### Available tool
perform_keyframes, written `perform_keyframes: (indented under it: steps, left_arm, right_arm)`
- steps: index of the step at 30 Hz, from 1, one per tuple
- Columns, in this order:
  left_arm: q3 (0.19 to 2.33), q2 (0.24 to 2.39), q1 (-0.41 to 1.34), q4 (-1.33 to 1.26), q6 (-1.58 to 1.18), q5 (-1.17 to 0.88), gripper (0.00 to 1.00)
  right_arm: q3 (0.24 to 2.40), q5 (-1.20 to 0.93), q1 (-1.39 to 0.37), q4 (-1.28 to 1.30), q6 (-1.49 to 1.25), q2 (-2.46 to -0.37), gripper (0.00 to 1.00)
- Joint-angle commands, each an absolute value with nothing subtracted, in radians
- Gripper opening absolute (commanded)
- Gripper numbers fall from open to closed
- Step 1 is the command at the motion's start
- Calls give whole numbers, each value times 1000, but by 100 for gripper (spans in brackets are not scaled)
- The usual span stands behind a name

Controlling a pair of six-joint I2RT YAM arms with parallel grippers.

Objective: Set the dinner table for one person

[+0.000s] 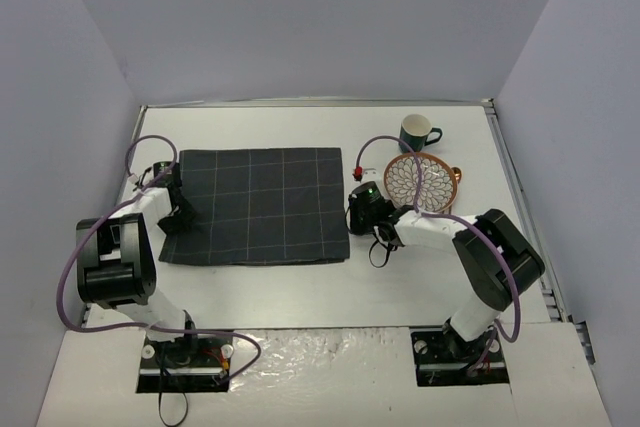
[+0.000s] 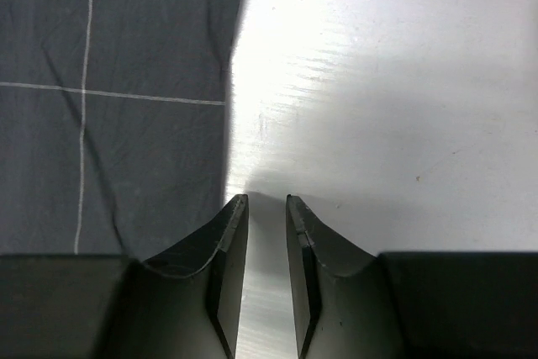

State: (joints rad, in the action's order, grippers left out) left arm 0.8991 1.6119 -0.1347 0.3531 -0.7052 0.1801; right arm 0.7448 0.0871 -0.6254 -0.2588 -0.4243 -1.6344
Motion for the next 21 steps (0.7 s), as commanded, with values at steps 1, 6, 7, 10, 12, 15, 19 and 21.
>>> perform_keyframes:
  steps: [1,6,7,10,12,15,19,21]
  left_arm:
    - [912,1683,-157,380,-744,235,39]
    - [941,1651,-167,413,-736,245,50]
    - [954,1643,-167,423,-733,245,53]
    - [1006,1550,-167,451,-693,243,65]
    - [1032,1488,-160,454,-666,240,72]
    - [1023,1373,-104,361,-584,160,81]
    - [1040,1346,46,288,-500,68,86]
    - [1041,1375,91,251,-501,11,87]
  right_arm:
    - [757,157,-626,-208,-430,-1633,21]
    - [768,152,-626,-198,-410,-1599,23]
    - [773,148,-626,-197,-407,-1586,25]
    - [797,109,-626,-184,-372,-1503,40]
    - [812,89,-626,-166,-351,-1452,54]
    - [826,65,-622,-156,-320,-1365,76]
    - [826,36,-617,-148,-283,-1237,100]
    - [820,28,-613,-145,-270,-1183,100]
